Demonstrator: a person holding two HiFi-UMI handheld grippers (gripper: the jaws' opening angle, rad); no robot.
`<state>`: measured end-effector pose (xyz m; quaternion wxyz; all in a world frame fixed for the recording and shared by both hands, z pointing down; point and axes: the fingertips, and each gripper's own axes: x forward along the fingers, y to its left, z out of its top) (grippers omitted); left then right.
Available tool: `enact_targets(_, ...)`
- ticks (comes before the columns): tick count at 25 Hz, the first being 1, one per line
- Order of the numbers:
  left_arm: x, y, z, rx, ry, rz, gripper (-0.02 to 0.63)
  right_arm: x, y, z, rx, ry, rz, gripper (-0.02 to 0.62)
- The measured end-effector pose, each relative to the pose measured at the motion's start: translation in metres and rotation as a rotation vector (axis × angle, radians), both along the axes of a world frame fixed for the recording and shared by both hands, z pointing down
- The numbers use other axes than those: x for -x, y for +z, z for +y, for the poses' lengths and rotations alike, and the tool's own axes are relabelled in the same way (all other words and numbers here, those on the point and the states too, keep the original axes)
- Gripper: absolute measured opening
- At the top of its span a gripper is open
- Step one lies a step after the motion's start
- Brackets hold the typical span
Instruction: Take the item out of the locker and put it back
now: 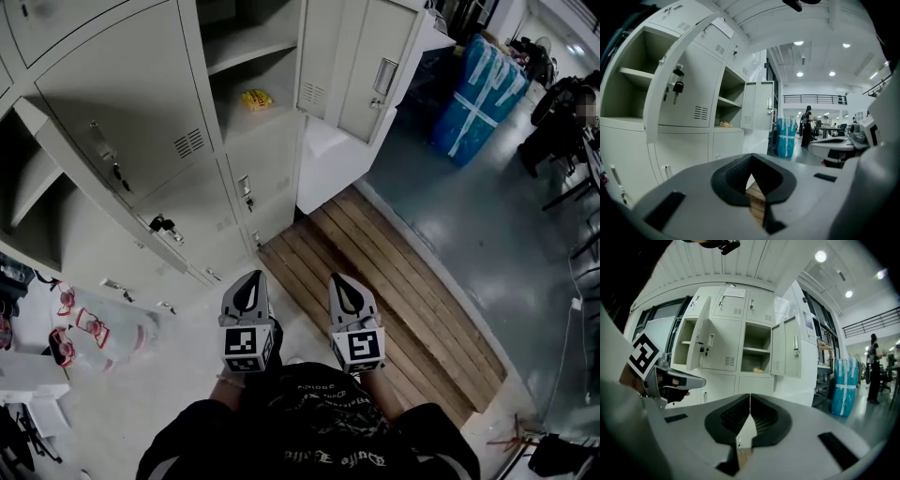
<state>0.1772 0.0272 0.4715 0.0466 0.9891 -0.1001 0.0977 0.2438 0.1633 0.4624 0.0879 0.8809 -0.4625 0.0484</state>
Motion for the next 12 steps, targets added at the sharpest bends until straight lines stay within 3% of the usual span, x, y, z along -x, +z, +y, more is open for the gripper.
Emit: enact_targets(12, -0.092, -0.014, -0.062, -0.011, 0.030, 0.020, 0.006, -0.085, -0.017, -0.085, -0.022, -0.005, -0.020, 0.006)
